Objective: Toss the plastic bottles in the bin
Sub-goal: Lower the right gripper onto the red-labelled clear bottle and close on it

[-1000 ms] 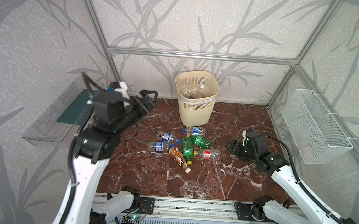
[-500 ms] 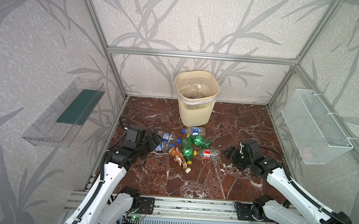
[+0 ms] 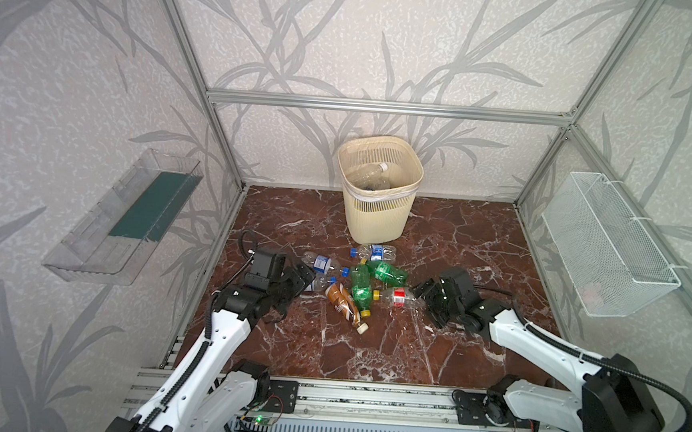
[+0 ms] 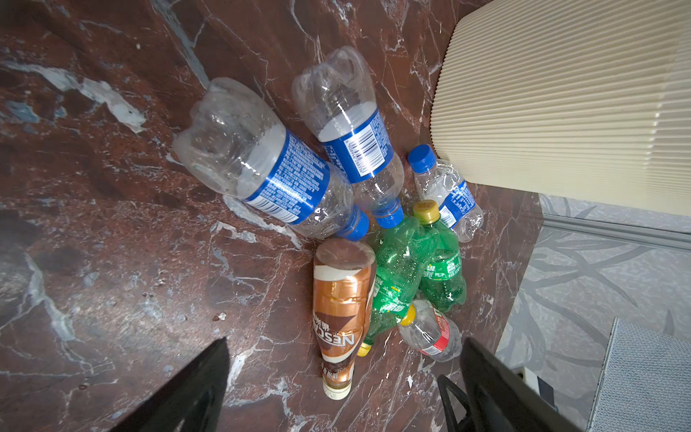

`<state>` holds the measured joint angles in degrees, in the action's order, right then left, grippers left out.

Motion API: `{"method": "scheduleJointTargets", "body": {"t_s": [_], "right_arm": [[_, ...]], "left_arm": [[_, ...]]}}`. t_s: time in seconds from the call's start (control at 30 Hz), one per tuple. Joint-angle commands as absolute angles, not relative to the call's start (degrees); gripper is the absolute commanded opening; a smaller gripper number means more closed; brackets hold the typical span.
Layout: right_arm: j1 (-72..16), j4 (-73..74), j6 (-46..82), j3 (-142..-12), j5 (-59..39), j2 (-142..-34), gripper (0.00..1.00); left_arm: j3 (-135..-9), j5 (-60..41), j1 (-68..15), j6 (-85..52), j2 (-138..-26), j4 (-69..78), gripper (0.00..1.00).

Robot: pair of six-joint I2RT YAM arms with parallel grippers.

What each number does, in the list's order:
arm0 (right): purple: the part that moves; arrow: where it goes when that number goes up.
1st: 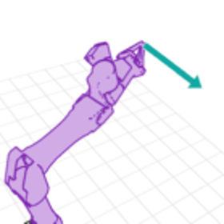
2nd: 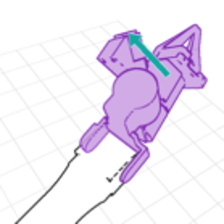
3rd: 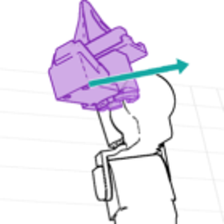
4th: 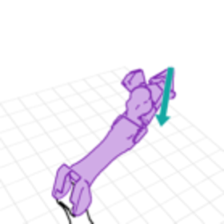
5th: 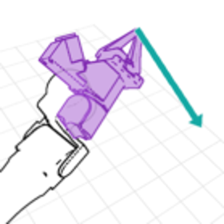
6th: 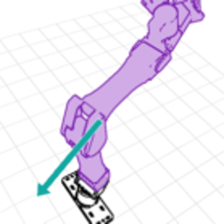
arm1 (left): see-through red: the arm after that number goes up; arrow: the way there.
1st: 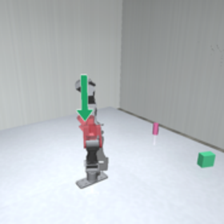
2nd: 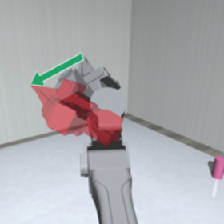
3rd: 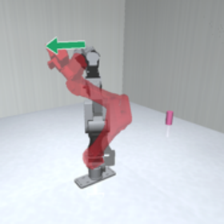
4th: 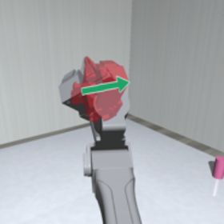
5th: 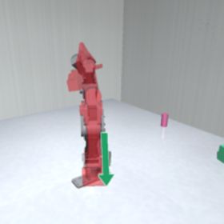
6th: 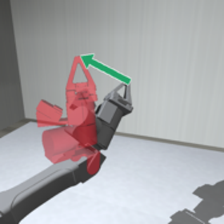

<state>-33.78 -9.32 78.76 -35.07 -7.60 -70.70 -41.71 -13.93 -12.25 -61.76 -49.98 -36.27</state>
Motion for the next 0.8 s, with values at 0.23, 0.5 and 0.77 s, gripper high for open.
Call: {"method": "scheduleJointTargets", "body": {"t_s": [0.23,0.5,0.77], "right_arm": [[-36.29,-5.23,84.33,-38.97,-4.61,-78.31,0.88],[-36.57,-6.91,83.26,-41.77,-1.81,-82.67,0.87],[-36.70,-7.15,81.31,-42.46,-1.68,-86.92,0.80]], "left_arm": [[-40.31,-13.11,-12.05,-63.02,-48.85,-35.15,0.96],[-39.97,-13.41,-12.07,-63.11,-49.14,-34.78,0.96],[-38.88,-12.93,-12.09,-63.36,-48.51,-35.12,0.96]]}}
